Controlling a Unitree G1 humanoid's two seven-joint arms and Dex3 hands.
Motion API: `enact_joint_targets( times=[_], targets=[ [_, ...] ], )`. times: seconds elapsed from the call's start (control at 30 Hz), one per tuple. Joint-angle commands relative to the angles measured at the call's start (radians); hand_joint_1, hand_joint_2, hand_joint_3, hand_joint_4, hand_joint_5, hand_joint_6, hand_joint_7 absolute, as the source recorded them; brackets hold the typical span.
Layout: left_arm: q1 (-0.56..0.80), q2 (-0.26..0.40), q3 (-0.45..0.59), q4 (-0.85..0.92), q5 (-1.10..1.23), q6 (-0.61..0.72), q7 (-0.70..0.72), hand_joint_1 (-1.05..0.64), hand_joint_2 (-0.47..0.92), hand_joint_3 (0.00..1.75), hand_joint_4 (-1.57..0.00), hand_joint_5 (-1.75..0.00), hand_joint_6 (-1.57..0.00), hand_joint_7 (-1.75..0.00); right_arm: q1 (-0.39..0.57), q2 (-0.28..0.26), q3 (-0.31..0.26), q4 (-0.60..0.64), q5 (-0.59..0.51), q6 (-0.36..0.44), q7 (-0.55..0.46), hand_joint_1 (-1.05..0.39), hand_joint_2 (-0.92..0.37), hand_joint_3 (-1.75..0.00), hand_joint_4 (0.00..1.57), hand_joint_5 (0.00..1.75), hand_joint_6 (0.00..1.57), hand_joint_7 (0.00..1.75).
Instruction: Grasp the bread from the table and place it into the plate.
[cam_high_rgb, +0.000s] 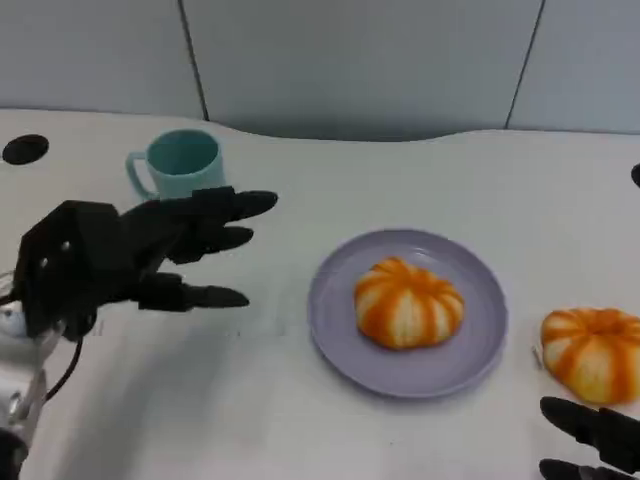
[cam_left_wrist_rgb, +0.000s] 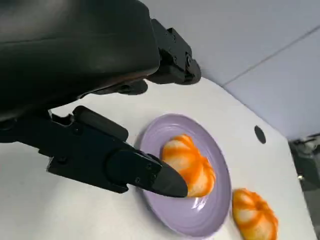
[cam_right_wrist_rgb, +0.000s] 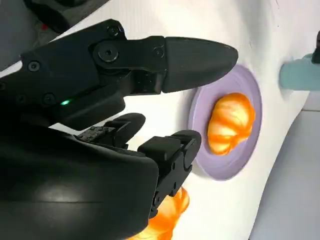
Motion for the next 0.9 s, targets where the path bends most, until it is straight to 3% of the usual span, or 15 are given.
enact_joint_targets(
  times=[0.03, 0.2, 0.3, 0.43, 0.5, 0.63, 0.73, 0.8, 0.9],
  targets=[
    [0.147, 0.041, 0.051, -0.140, -0.020, 0.084, 0.041, -0.51, 0.91, 0.00, -0.28, -0.76, -0.52, -0.06, 0.006, -0.009, -0.013, 0.006, 0.013, -0.003, 0.008, -0.51, -0.92, -0.48, 0.65, 0.00, 0.48, 0.00],
    [0.312, 0.015, 0.118, -0.272, -0.064, 0.254, 0.127, -0.42, 0.92, 0.13, -0.44, -1.00, -0.66, -0.08, 0.011, -0.006, -0.011, 0.011, 0.004, -0.005, 0.005, -0.51, -0.92, -0.48, 0.66, 0.01, 0.48, 0.00],
    [0.374, 0.001, 0.132, -0.333, -0.083, 0.343, 0.159, -0.41, 0.92, 0.20, -0.43, -1.22, -0.73, -0.09, 0.015, -0.005, -0.010, 0.008, 0.001, -0.001, 0.002, -0.51, -0.92, -0.47, 0.66, 0.01, 0.49, 0.01],
    [0.413, -0.009, 0.140, -0.373, -0.106, 0.406, 0.169, -0.41, 0.92, 0.23, -0.43, -1.28, -0.76, -0.11, 0.016, -0.003, -0.012, 0.004, 0.005, 0.008, 0.002, -0.50, -0.92, -0.47, 0.67, 0.01, 0.49, 0.01],
    [0.448, -0.015, 0.133, -0.396, -0.102, 0.449, 0.186, -0.50, 0.92, 0.31, -0.41, -1.45, -0.79, -0.14, 0.014, -0.005, -0.015, 0.000, 0.007, 0.019, 0.003, -0.51, -0.92, -0.47, 0.65, 0.00, 0.49, 0.01],
    [0.471, -0.024, 0.118, -0.425, -0.090, 0.505, 0.219, -0.51, 0.92, 0.38, -0.42, -1.54, -0.81, -0.15, 0.009, -0.008, -0.018, -0.006, 0.006, 0.037, 0.002, -0.52, -0.92, -0.47, 0.64, 0.00, 0.48, 0.00],
    [0.473, -0.027, 0.096, -0.440, -0.074, 0.570, 0.241, -0.49, 0.92, 0.40, -0.43, -1.62, -0.86, -0.25, -0.002, -0.010, -0.020, 0.003, 0.002, 0.039, 0.001, -0.52, -0.92, -0.47, 0.63, 0.00, 0.48, 0.00],
    [0.465, -0.026, 0.085, -0.433, -0.065, 0.577, 0.246, -0.50, 0.92, 0.43, -0.43, -1.69, -0.77, -0.55, -0.010, -0.013, -0.023, 0.014, 0.001, 0.031, 0.004, -0.51, -0.92, -0.47, 0.64, 0.01, 0.48, 0.00],
    [0.451, -0.022, 0.065, -0.416, -0.031, 0.561, 0.260, -0.51, 0.92, 0.44, -0.46, -1.70, -0.70, -0.75, -0.020, -0.017, -0.030, 0.030, 0.005, 0.020, 0.010, -0.50, -0.92, -0.48, 0.65, 0.01, 0.48, 0.00]
  ],
)
